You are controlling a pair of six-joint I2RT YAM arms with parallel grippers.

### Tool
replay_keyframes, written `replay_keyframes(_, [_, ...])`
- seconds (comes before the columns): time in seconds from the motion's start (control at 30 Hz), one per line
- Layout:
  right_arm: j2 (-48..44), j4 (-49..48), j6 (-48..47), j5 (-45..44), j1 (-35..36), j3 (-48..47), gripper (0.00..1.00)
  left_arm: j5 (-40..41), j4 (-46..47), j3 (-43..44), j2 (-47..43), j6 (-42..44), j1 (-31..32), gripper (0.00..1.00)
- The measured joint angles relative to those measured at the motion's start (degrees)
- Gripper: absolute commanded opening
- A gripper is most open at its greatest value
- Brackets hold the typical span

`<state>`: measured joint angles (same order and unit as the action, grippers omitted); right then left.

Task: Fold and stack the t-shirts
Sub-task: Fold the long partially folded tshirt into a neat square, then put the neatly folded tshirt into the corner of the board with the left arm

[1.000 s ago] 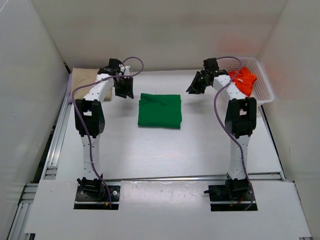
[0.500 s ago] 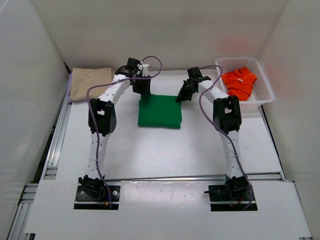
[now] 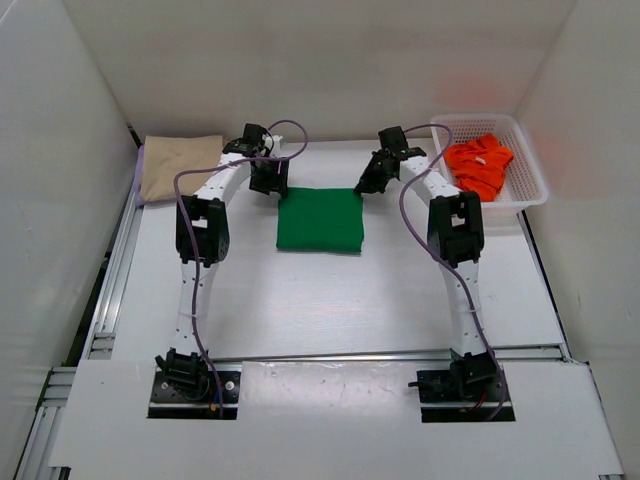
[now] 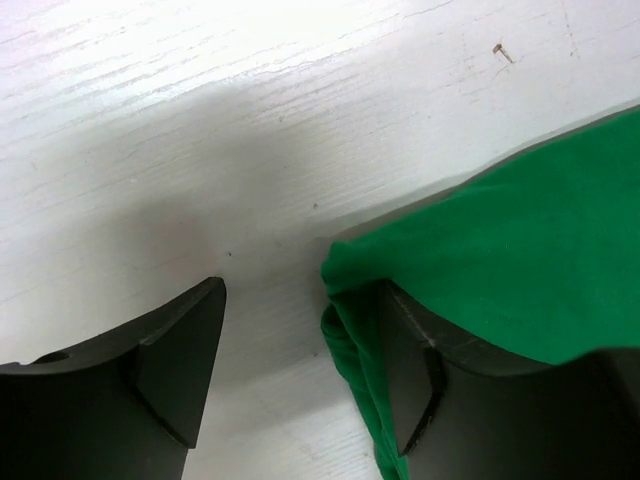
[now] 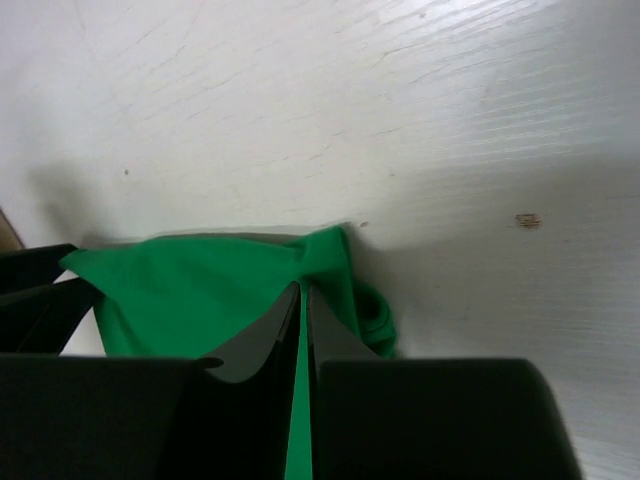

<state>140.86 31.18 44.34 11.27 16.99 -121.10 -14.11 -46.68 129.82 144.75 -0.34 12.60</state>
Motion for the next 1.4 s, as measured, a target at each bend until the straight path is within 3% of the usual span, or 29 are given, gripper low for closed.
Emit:
replay_keyframes(0.13, [-2.32, -0.35, -1.6, 1.07, 0.0, 1.55, 0.29, 1.64, 0.13, -2.75, -2.34, 0.02, -0.07, 0.8])
replay_keyframes(0.27, [-11.26, 0.48, -4.37, 1.29, 0.11, 7.89, 0.46, 1.4, 0.02, -11.02, -10.43, 0.09, -1.05, 0.82])
replay_keyframes(0.47, [-22.21, 2.05, -8.94, 0.94, 1.25, 15.96, 0.5, -3.82, -0.04, -25.42, -23.37, 0.11, -2.03, 0.85])
replay_keyframes(0.87, [-15.39, 2.58, -7.56, 5.97, 2.19, 26.99, 0.5, -10.91, -0.96, -24.65, -14.32, -0.15, 3.76, 0.87])
replay_keyframes(0.9, [-15.52, 2.38, -7.43, 6.12, 2.19, 27.21, 0.5, -11.26, -1.01, -24.61, -14.32, -0.09, 3.76, 0.85])
replay_keyframes(1.03, [-15.85, 1.42, -7.04, 6.56, 2.21, 28.02, 0.5, -14.45, -1.42, -22.34, -12.0, -0.42, 3.28, 0.59])
replay_keyframes(1.07, [-16.0, 1.4, -6.95, 6.54, 2.23, 28.17, 0.5, -15.54, -1.44, -21.55, -11.21, -0.44, 3.08, 0.29])
replay_keyframes(1.1, [-16.06, 1.42, -6.86, 6.49, 2.23, 28.26, 0.5, -16.5, -1.38, -20.87, -10.36, -0.74, 2.99, 0.1])
replay_keyframes(1.27, [-16.81, 1.46, -6.8, 6.05, 2.25, 28.41, 0.5, -21.92, -1.62, -19.12, -7.67, -0.98, 2.45, 0.1])
replay_keyframes(1.4, [-20.83, 1.84, -6.97, 5.11, 1.9, 30.67, 0.5, -21.31, -3.32, -18.34, -7.58, -1.03, 1.22, 0.1])
